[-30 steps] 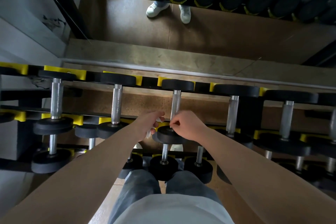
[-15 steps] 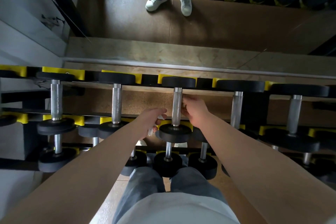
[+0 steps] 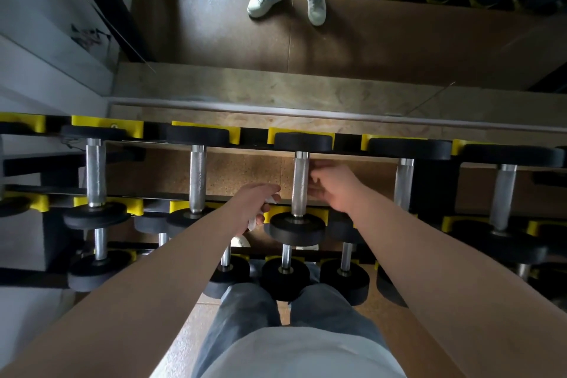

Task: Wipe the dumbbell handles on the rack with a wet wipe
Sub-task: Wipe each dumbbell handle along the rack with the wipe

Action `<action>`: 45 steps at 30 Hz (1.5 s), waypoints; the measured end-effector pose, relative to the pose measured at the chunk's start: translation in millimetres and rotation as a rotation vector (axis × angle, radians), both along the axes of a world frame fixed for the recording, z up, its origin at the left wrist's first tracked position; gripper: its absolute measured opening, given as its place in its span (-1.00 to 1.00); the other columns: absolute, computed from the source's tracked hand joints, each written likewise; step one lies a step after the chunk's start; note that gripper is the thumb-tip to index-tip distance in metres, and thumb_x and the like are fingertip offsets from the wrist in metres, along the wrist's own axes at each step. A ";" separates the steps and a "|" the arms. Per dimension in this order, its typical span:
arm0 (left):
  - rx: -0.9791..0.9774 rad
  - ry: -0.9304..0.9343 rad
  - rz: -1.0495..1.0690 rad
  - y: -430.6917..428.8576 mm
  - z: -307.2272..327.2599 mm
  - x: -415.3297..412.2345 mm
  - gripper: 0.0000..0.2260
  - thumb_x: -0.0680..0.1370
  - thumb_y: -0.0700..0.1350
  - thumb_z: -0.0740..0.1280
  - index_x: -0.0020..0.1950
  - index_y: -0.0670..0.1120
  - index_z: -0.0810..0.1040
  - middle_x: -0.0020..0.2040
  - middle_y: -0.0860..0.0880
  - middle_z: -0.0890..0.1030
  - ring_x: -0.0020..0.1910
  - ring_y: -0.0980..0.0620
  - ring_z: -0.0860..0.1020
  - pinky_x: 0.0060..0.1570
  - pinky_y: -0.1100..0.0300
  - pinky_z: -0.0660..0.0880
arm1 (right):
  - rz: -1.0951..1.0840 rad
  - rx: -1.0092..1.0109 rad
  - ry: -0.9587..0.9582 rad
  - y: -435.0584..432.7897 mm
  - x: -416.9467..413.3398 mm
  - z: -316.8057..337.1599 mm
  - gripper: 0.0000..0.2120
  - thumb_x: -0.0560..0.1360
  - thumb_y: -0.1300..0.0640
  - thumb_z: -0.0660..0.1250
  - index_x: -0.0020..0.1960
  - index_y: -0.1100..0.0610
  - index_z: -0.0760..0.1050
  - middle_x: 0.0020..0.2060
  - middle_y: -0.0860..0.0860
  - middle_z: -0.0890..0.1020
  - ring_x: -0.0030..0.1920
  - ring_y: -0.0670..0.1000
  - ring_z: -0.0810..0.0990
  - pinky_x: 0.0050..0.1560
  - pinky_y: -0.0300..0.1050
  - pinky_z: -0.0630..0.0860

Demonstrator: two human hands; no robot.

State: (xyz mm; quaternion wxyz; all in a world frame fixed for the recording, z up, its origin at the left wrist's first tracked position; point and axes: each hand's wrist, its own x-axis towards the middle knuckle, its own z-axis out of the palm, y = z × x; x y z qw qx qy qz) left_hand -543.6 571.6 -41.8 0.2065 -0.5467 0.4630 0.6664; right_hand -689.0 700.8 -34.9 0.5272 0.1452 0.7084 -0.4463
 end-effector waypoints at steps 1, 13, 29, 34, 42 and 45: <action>-0.001 0.003 -0.002 -0.4 0.8 -0.1 -0.83 0.59 -0.02 0.42 0.13 -0.06 0.64 0.02 -0.10 0.64 -0.34 0.07 0.42 -0.45 0.24 0.36 | -0.058 -0.034 -0.028 -2.8 -2.7 -0.7 -0.71 0.60 0.36 0.30 0.24 0.11 0.59 0.14 0.14 0.65 0.16 0.17 0.67 0.15 0.21 0.65; 0.014 -0.044 0.030 -7.6 -0.5 0.7 -0.80 0.56 0.01 0.46 0.10 -0.08 0.66 0.01 -0.11 0.65 -0.34 0.05 0.41 -0.44 0.23 0.36 | 0.539 0.086 0.105 12.3 -0.2 3.5 -0.73 0.58 0.36 0.32 0.23 0.14 0.57 0.08 0.12 0.67 0.10 0.09 0.67 0.22 0.07 0.61; -0.021 -0.030 -0.051 1.1 -2.0 -3.7 -0.81 0.60 0.01 0.41 0.08 -0.09 0.66 -0.15 -0.05 0.60 -0.48 0.11 0.37 -0.54 0.26 0.32 | 1.061 0.175 0.341 13.9 -1.9 6.6 -0.78 0.62 0.23 0.32 0.24 0.08 0.57 0.04 0.06 0.64 -0.01 0.02 0.59 0.01 -0.10 0.51; -0.022 0.011 -0.057 3.0 1.1 -7.8 -0.82 0.61 -0.02 0.40 0.13 -0.08 0.63 -0.11 -0.07 0.60 -0.42 0.09 0.37 -0.53 0.26 0.32 | -0.015 -0.161 0.071 10.1 -14.2 1.9 -0.81 0.58 0.39 0.33 0.09 0.17 0.60 0.05 0.17 0.66 -0.02 0.11 0.64 0.07 0.01 0.63; -0.019 -0.056 -0.024 5.8 0.9 -11.4 -0.83 0.61 -0.14 0.38 0.20 -0.08 0.63 -0.02 -0.12 0.60 -0.36 0.07 0.40 -0.51 0.26 0.34 | -0.031 -0.153 0.058 18.9 2.2 -16.7 -0.87 0.62 0.25 0.35 0.10 0.12 0.64 0.12 0.13 0.66 0.18 0.18 0.61 0.11 0.07 0.61; -0.009 -0.044 -0.012 5.3 -1.0 -8.8 -0.83 0.61 -0.14 0.38 0.20 -0.08 0.63 0.01 -0.13 0.62 -0.34 0.07 0.42 -0.48 0.25 0.35 | -0.211 -0.251 -0.007 23.0 7.0 -21.8 -0.82 0.61 0.34 0.31 0.15 0.21 0.63 0.19 0.21 0.64 0.22 0.20 0.61 0.14 0.06 0.61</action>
